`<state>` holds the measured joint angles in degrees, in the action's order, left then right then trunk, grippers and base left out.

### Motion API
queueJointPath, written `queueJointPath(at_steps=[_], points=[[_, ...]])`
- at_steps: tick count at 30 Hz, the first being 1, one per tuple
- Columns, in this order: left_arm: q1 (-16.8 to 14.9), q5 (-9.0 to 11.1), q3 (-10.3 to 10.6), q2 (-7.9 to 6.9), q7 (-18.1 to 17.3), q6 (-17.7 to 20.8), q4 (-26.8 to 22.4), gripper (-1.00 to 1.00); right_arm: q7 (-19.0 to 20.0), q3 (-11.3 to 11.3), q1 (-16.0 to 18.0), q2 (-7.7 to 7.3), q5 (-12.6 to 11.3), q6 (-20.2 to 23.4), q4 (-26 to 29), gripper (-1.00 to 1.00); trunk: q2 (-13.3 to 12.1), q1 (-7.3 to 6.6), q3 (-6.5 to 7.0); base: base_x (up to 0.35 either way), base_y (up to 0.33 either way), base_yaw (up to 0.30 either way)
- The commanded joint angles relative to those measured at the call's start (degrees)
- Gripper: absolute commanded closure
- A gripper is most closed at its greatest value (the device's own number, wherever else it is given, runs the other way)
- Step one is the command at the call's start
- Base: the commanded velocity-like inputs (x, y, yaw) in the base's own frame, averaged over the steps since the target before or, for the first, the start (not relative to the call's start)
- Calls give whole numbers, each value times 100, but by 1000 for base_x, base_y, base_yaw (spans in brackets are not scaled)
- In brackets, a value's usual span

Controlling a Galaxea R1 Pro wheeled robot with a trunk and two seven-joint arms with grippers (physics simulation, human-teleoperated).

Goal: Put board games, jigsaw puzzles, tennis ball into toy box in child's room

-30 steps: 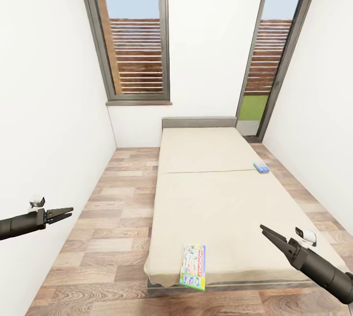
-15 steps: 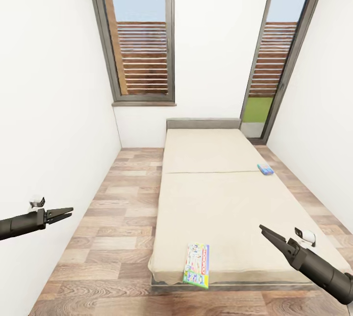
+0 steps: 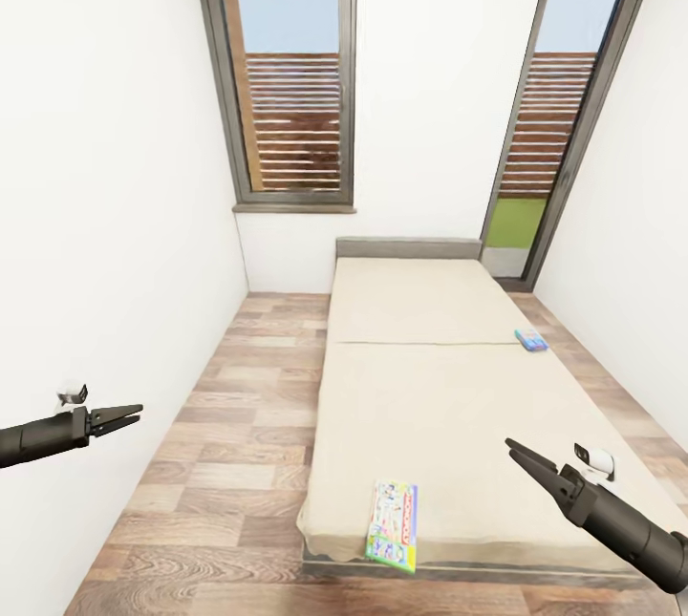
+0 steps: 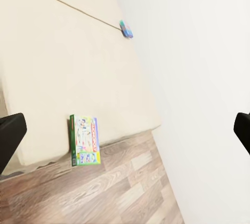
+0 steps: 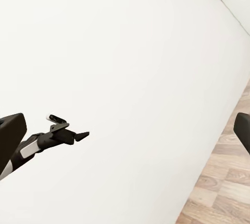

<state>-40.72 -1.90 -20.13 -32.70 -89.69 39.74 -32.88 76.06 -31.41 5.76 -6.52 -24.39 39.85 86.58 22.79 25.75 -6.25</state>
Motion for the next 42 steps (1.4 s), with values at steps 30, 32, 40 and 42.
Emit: queueJointPath(at_steps=[30,32,40,42], points=[[-6,-21,-8,1,-31,60,1,-100,-633,26,11,-3,-42,124,-176,-100,12,4,12,0,0,11],[-6,-21,-8,1,-31,60,1,-100,-749,31,14,-4,-47,148,-243,-100,12,4,12,0,0,0],[-6,-21,-8,18,-31,60,1,-100,-1398,93,69,15,-120,402,-984,-100,12,4,12,0,0,0],[-6,-21,-8,21,-31,60,1,-100,-1460,105,84,15,-141,435,-1153,-100,12,4,12,0,0,0]])
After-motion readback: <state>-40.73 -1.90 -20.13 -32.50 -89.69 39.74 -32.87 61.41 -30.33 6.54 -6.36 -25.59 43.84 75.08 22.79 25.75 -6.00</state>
